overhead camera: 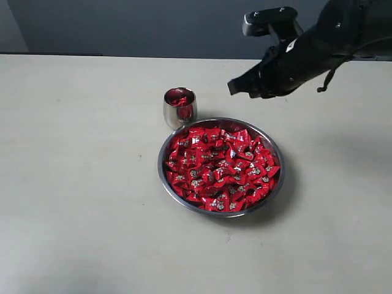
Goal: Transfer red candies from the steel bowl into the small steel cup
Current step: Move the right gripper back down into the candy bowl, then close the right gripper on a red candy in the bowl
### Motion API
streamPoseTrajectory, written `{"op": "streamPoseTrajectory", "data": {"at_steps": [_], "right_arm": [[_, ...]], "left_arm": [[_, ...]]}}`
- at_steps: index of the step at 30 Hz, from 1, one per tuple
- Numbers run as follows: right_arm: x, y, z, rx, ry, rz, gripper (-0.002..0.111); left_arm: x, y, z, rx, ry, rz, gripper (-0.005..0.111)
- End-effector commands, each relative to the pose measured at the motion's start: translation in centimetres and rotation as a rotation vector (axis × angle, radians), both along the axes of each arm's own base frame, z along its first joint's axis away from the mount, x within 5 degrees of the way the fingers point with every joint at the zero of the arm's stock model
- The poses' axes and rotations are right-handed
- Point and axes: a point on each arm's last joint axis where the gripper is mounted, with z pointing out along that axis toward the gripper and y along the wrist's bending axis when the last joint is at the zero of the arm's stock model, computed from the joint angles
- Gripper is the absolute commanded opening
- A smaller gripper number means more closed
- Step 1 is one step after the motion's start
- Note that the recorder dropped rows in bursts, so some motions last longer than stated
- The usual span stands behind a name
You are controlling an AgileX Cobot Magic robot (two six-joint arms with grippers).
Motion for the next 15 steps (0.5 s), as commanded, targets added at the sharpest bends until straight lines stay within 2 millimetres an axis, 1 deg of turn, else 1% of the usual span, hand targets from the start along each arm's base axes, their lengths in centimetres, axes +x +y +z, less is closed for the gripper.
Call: {"op": "streamPoseTrajectory", "data": {"at_steps": [1, 2, 3, 6, 8, 9, 11, 15], "right_arm": [[-1.4, -0.5, -0.6, -0.179, 0.01, 0.28, -0.001], [-1.8, -0.2, -1.0, -0.233, -0.013, 0.421, -0.001], [-1.8, 0.2, -1.4, -0.245, -0.036, 0.486, -0.001], [-1.5, 1.1, -2.7, -0.276, -0.062, 0.572, -0.001], [-1.9, 1.8, -3.5, -0.336, -0.1, 0.723, -0.001], [-2.2, 2.3, -3.9, -0.376, -0.134, 0.832, -0.001], [-2.6, 3.0, -4.3, -0.392, -0.149, 0.899, -0.001], [-2.8, 3.2, -4.0, -0.376, -0.128, 0.909, -0.001]], "left_arm": [[0.0, 0.0, -0.1, 0.004, -0.002, -0.004, 0.0], [0.0, 0.0, -0.1, 0.004, -0.002, -0.004, 0.0], [0.0, 0.0, -0.1, 0.004, -0.002, -0.004, 0.0], [0.0, 0.0, -0.1, 0.004, -0.002, -0.004, 0.0], [0.0, 0.0, -0.1, 0.004, -0.002, -0.004, 0.0], [0.0, 0.0, -0.1, 0.004, -0.002, -0.004, 0.0], [0.0, 0.0, -0.1, 0.004, -0.002, -0.004, 0.0], [0.0, 0.0, -0.1, 0.004, -0.002, -0.004, 0.0]]}}
